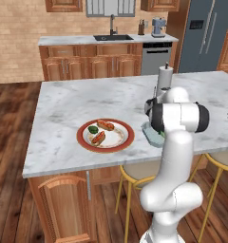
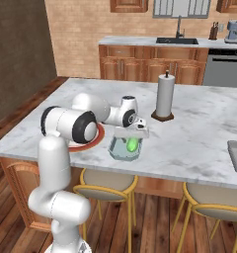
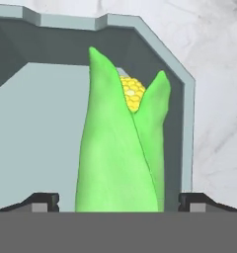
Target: Place one cooked food and one vegetable from the large plate to each tupperware container.
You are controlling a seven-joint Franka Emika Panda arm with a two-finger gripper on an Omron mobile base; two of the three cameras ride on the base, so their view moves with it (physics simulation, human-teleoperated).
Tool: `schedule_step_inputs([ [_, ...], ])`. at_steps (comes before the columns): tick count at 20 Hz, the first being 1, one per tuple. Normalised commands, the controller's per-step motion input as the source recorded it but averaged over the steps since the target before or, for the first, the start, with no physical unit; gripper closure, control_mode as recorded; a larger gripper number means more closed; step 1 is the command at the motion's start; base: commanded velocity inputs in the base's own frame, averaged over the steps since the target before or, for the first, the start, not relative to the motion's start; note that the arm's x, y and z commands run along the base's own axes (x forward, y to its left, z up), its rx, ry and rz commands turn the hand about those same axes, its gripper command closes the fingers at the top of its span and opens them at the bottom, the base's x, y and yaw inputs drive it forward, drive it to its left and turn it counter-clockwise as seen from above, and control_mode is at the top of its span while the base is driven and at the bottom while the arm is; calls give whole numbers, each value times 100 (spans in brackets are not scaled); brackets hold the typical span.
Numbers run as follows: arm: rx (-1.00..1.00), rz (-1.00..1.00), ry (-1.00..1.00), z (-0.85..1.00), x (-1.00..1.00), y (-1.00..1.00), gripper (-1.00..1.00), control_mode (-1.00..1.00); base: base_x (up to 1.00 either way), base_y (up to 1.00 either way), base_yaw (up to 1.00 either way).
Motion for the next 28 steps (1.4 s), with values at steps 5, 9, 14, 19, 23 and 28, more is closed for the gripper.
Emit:
schedule_step_inputs([
  [5,-10,0,0,57,-24,14,-100,-100,0,0,0],
  [9,16,7,-1,91,-36,14,-100,-100,0,0,0],
  [14,22,25,-15,63,-43,56,-100,-100,0,0,0],
  [19,-1,42,-5,32,-2,96,-100,-100,0,0,0],
  [23,-13,35,-8,5,4,94,-100,-100,0,0,0],
  [28,-3,6,4,-4,35,67,-100,-100,0,0,0],
])
